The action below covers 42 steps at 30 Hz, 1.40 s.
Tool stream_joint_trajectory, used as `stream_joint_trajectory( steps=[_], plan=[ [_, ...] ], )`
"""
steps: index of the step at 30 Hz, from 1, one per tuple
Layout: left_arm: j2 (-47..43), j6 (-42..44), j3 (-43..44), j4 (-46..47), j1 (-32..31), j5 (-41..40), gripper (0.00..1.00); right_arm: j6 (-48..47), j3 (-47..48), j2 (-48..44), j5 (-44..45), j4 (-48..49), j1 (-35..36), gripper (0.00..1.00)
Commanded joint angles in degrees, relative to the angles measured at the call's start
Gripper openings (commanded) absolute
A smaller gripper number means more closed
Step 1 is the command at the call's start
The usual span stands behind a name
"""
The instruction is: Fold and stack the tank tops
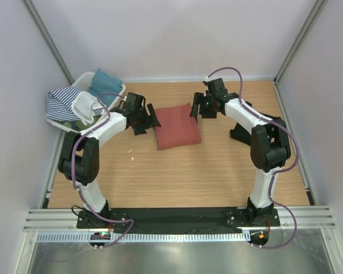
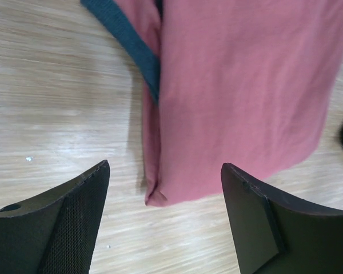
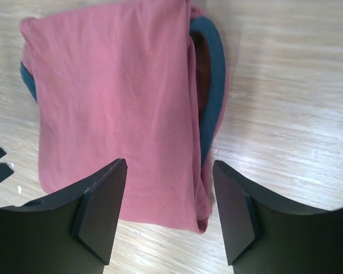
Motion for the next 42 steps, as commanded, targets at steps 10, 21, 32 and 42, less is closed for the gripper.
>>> stream_joint_trajectory(
  steps=[10,21,32,42],
  plan=[
    [11.43,-3.94,2.88,11.81,0.58,3.92,0.83,2.51,1.78,7.47,-10.25,8.13,-3.47,0.76],
    [18.65,-6.15,6.4,15.15,0.85,6.03,0.65,4.45,5.05,15.73,-14.83,9.89,-3.38,0.73],
    [21.12,-5.45,7.37,15.77,0.5,8.31,0.06,4.8,2.86,14.0,-14.48,9.71,-2.42,0.14],
    [12.68,-5.09,-1.24,17.87,-3.98,4.63,0.0,4.45,-12.68,-0.78,-8.94,11.12,-2.42,0.01]
  ],
)
